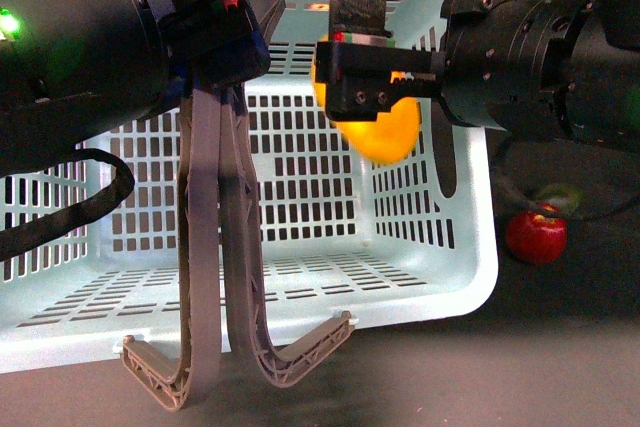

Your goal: Pick mango with right arm and hold basket with left

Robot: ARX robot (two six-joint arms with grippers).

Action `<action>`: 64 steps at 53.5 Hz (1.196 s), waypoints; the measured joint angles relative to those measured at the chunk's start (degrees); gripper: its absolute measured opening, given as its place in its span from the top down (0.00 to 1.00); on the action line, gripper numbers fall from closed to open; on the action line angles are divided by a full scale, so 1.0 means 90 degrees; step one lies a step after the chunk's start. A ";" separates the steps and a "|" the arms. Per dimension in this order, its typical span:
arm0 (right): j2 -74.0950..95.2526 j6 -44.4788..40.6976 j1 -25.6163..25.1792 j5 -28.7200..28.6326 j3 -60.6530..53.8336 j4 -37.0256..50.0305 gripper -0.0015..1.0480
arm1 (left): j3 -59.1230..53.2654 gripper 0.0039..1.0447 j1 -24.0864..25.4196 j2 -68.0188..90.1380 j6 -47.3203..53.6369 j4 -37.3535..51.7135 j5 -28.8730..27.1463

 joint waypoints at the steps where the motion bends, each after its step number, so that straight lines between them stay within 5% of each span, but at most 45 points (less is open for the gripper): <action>1: -0.0153 0.0012 -0.0002 0.0000 -0.0078 -0.0002 0.07 | 0.0000 0.93 0.0000 0.0005 0.0024 -0.0012 0.0032; 11: -0.1889 0.0121 -0.0204 0.0114 -0.0855 -0.0379 0.08 | -0.0005 0.93 0.0002 0.0063 0.0032 -0.0002 -0.0022; 37: -0.7718 0.0342 -0.1770 0.0685 -0.3177 -0.4070 0.08 | -0.0005 0.93 -0.0005 0.0063 0.0046 -0.0002 0.0002; 52: -0.7830 0.0248 -0.1729 0.0911 -0.3264 -0.3874 0.10 | -0.0005 0.93 -0.0005 0.0063 0.0068 -0.0002 -0.0007; 57: -0.8043 -0.0729 -0.1700 0.1783 -0.3842 -0.2341 0.24 | -0.0005 0.93 -0.0007 0.0063 0.0073 -0.0002 0.0002; 64: -0.8381 -0.1433 -0.1923 0.1700 -0.3997 -0.2081 0.43 | -0.0005 0.93 -0.0005 0.0063 0.0049 -0.0002 0.0000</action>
